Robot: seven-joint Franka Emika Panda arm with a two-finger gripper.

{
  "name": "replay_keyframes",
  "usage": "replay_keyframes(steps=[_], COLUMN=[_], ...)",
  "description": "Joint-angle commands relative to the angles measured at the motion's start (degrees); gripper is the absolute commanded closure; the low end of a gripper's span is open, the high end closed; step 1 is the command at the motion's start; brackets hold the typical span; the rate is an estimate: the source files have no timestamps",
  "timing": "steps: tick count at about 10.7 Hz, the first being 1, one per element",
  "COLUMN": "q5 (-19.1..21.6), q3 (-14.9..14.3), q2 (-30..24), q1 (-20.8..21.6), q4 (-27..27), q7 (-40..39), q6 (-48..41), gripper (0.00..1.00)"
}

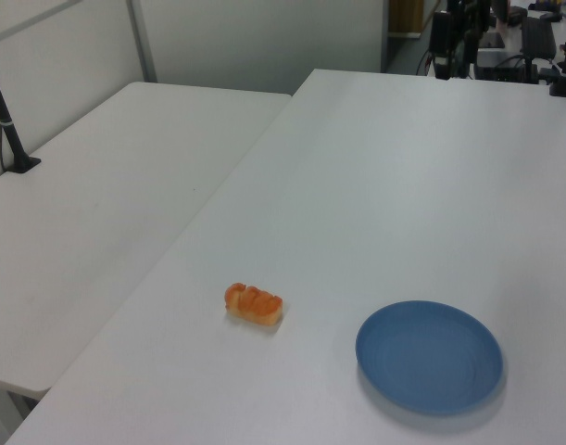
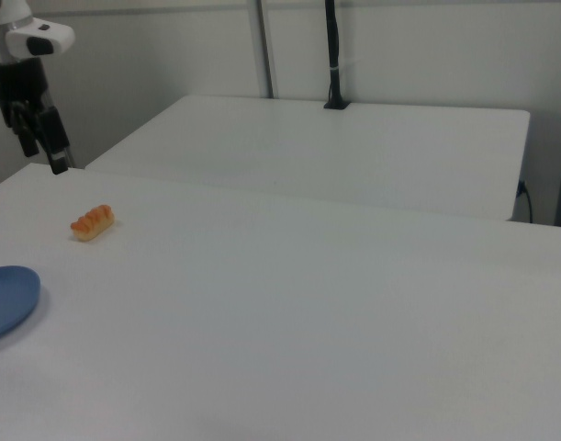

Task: Put the bread on the table

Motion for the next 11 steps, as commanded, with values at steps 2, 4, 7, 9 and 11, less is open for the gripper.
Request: replay_keyframes(steps=[2, 4, 7, 9, 11], q5=[1.43, 1.52, 2.31, 2.31, 2.22], q3=[-3.76, -3.76, -3.67, -3.59, -3.32], q2=[-0.20, -0.19, 1.11, 2.26, 2.88], q1=[-0.13, -1.18, -3.20, -4.51, -5.05], q4=[-1.90, -1.82, -1.90, -2.08, -2.17], q7=[-8.41, -13.68, -18.52, -22.90, -30.98], q6=[-2.34, -1.64, 5.98, 11.00, 11.90], gripper=[0.00, 0.00, 0.00, 0.00, 0.00])
